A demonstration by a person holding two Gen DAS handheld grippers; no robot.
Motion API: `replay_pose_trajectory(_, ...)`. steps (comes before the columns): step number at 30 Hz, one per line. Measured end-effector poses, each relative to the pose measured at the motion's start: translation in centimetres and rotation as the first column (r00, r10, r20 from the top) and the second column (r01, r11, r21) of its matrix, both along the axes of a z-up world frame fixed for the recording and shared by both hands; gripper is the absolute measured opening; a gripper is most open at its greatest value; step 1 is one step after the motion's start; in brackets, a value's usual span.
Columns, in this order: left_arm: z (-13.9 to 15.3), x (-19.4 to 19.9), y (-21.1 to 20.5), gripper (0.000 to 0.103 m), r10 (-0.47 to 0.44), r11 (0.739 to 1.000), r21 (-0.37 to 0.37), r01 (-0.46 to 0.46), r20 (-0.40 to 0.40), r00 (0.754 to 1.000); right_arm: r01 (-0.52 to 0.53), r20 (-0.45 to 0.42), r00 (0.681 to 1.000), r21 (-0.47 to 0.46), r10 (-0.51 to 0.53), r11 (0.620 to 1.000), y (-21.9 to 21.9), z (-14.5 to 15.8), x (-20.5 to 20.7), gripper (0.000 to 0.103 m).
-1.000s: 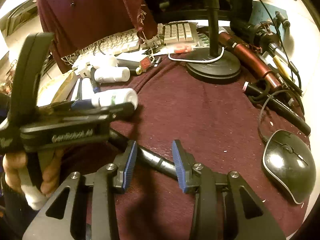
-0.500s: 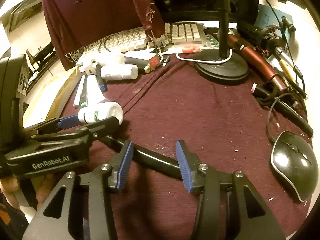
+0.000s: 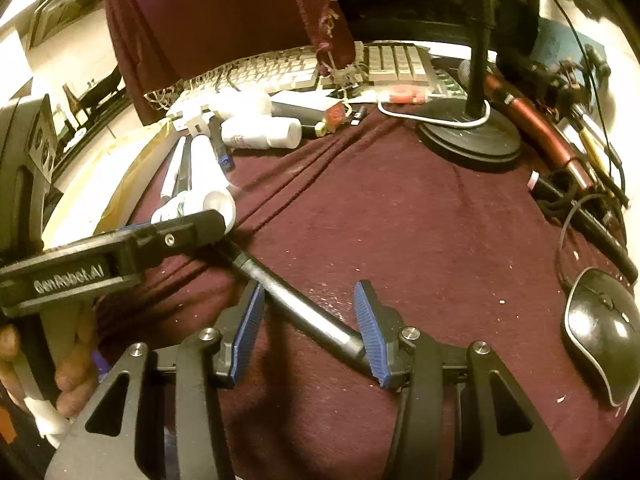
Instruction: Organize objects
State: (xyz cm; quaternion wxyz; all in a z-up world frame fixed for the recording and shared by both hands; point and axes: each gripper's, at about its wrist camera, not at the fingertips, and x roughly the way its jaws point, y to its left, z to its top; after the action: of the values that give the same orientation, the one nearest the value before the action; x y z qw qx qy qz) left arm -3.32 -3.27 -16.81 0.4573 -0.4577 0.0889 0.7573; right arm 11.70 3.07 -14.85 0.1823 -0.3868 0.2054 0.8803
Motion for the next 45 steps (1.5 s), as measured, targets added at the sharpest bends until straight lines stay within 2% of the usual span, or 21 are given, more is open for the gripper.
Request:
replay_pose_trajectory(2,0.0,-0.1,-0.1,0.073,0.001,1.0,0.008,-0.001,0.014,1.0,-0.012,0.002,1.0,0.005,0.012,1.0,-0.4,0.0,-0.3,0.032)
replay_pose_trajectory(3,0.1,-0.3,-0.3,0.074,0.005,1.0,0.021,-0.006,0.031,1.0,-0.017,0.002,1.0,0.004,0.017,1.0,-0.6,0.1,-0.5,0.03)
replay_pose_trajectory(7,0.1,-1.4,-1.8,0.074,0.015,0.996,0.084,-0.024,0.105,0.994,-0.018,-0.004,1.0,0.014,0.018,1.0,-0.9,0.0,-0.5,0.03)
replay_pose_trajectory(11,0.5,-2.8,-4.1,0.074,0.017,0.982,0.181,-0.05,0.181,0.983,-0.012,-0.038,0.999,-0.032,0.01,0.999,-0.2,-0.2,-0.1,0.03)
replay_pose_trajectory(14,1.0,-3.3,-4.9,0.074,0.018,0.975,0.213,-0.065,0.216,0.976,-0.022,-0.046,0.999,-0.039,0.021,0.999,-0.1,-0.1,0.1,0.03)
replay_pose_trajectory(18,1.6,-2.6,-4.2,0.074,0.014,0.983,0.177,-0.039,0.145,0.989,-0.027,-0.04,0.999,-0.017,0.026,1.0,-0.2,-0.2,0.5,0.03)
replay_pose_trajectory(22,1.0,-1.4,-3.1,0.074,0.008,0.995,0.102,-0.021,0.127,0.992,-0.002,-0.062,0.998,-0.043,-0.001,0.999,0.7,-0.3,1.5,0.03)
replay_pose_trajectory(25,1.6,0.5,-3.1,0.074,0.03,0.997,0.075,-0.033,0.05,0.998,0.004,-0.059,0.998,-0.041,-0.006,0.999,0.9,-0.2,1.5,0.03)
replay_pose_trajectory(28,2.3,1.3,-3.5,0.075,0.07,0.995,0.064,-0.071,0.014,0.997,0.01,-0.059,0.998,-0.04,-0.012,0.999,0.9,-0.2,1.5,0.03)
replay_pose_trajectory(31,2.1,1.6,-3.0,0.074,0.065,0.998,0.013,-0.065,0.023,0.998,0.007,-0.051,0.999,-0.028,-0.009,1.0,0.9,-0.2,1.3,0.03)
replay_pose_trajectory(34,1.0,1.2,-1.9,0.073,0.067,0.998,-0.026,-0.065,0.094,0.993,0.008,-0.046,0.999,-0.024,-0.009,1.0,0.9,-0.3,1.2,0.03)
replay_pose_trajectory(36,0.4,0.7,-1.1,0.073,0.051,0.999,-0.019,-0.049,0.144,0.988,0.009,-0.042,0.999,-0.021,-0.009,1.0,0.8,-0.2,1.2,0.03)
replay_pose_trajectory(40,0.7,-0.7,0.0,0.073,0.062,0.998,0.012,-0.064,0.146,0.987,0.009,-0.034,0.999,-0.009,-0.009,1.0,0.5,-0.3,1.1,0.031)
replay_pose_trajectory(45,0.5,-2.9,2.3,0.073,0.085,0.996,0.003,-0.086,0.123,0.989,0.007,-0.026,1.0,-0.001,-0.007,1.0,0.2,-0.3,1.0,0.031)
